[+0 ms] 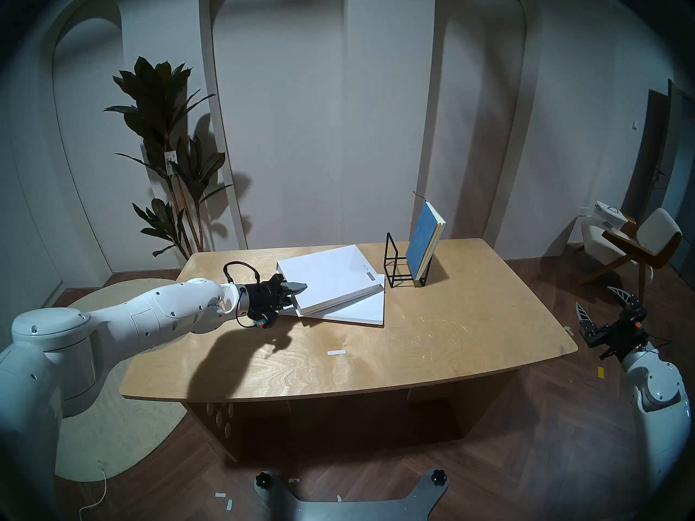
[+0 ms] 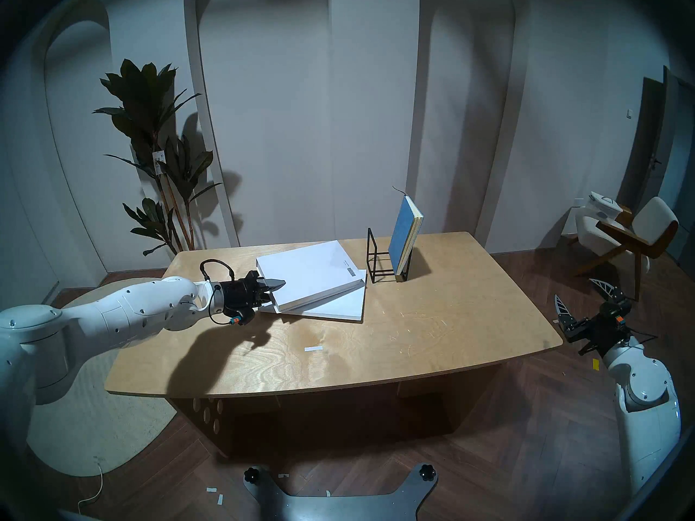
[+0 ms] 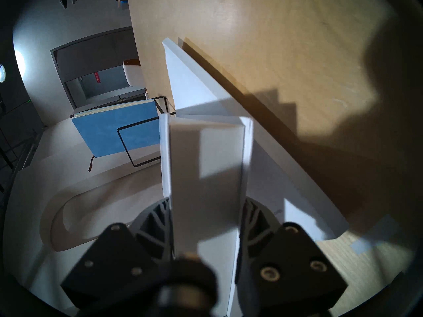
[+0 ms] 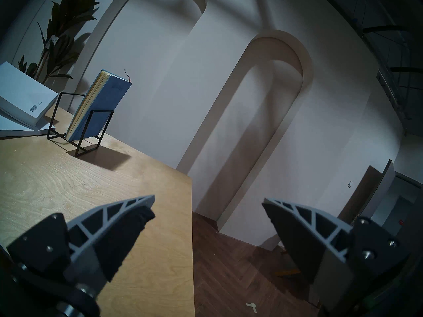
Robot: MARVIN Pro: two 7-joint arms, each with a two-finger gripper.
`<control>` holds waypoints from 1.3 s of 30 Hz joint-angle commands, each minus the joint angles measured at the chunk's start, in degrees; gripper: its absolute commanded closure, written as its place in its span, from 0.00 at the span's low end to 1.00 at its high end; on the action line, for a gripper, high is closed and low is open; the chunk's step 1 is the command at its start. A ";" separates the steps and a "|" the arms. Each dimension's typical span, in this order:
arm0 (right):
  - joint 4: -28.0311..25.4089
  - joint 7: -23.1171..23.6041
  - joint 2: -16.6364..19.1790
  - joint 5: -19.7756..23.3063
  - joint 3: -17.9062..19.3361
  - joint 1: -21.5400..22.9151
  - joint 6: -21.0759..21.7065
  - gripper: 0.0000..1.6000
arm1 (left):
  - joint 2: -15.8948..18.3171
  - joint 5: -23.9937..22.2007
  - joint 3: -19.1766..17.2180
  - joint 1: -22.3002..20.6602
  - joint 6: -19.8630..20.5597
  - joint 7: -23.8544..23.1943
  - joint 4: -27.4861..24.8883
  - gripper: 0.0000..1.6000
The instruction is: Stack the books into one stack
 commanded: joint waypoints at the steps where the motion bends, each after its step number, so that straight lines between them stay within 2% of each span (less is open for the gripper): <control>1: -0.94 -0.03 0.43 -0.08 0.60 0.22 -0.40 0.00 | 1.01 10.21 4.04 -2.80 2.34 2.80 1.44 0.00; 6: -0.93 -0.02 0.43 -0.08 0.60 0.23 -0.40 0.00 | 1.61 17.69 6.44 -4.31 5.87 8.48 0.59 0.00; 10: -0.90 -0.01 0.42 -0.08 0.59 0.26 -0.39 0.00 | 1.10 23.57 7.21 -5.80 10.44 14.50 -0.23 0.00; 11: -0.90 -0.01 0.42 -0.08 0.59 0.26 -0.39 0.00 | 1.10 23.57 7.21 -5.80 10.44 14.50 -0.23 0.00; 16: -0.88 0.00 0.41 -0.08 0.58 0.29 -0.39 0.00 | -0.49 28.35 7.58 -6.68 15.66 16.58 0.62 0.00; 22: -0.95 0.01 0.39 -0.11 0.63 0.24 -0.40 0.00 | 0.65 32.35 9.00 -7.25 18.10 13.88 1.15 0.00; 26: -0.92 0.02 0.40 -0.10 0.61 0.27 -0.40 0.00 | 2.48 32.14 8.51 -7.37 18.26 9.42 0.41 0.00; 28: -0.90 0.02 0.40 -0.09 0.60 0.29 -0.39 0.00 | 3.64 30.30 7.36 -7.21 17.68 7.11 -0.55 0.00; 29: -0.90 0.02 0.40 -0.10 0.60 0.29 -0.39 0.00 | 4.22 30.87 7.51 -7.67 17.70 6.98 -1.07 0.00; 30: -0.89 0.02 0.40 -0.09 0.59 0.30 -0.39 0.00 | 4.58 27.70 5.61 -6.93 17.04 7.67 -1.45 0.00; 33: -0.90 0.03 0.40 -0.10 0.60 0.29 -0.39 0.00 | 4.72 29.17 5.51 -7.73 18.93 8.81 -2.34 0.00; 35: -0.89 0.03 0.40 -0.10 0.60 0.30 -0.39 0.00 | 5.04 26.97 4.09 -7.30 18.87 8.69 -3.32 0.00; 36: -0.90 0.03 0.39 -0.10 0.60 0.29 -0.39 0.00 | 5.63 27.13 4.41 -7.85 17.37 8.45 -4.53 0.00; 39: -0.93 0.03 0.38 -0.11 0.62 0.27 -0.40 0.00 | 7.69 26.93 4.63 -7.89 16.12 9.10 -8.48 0.00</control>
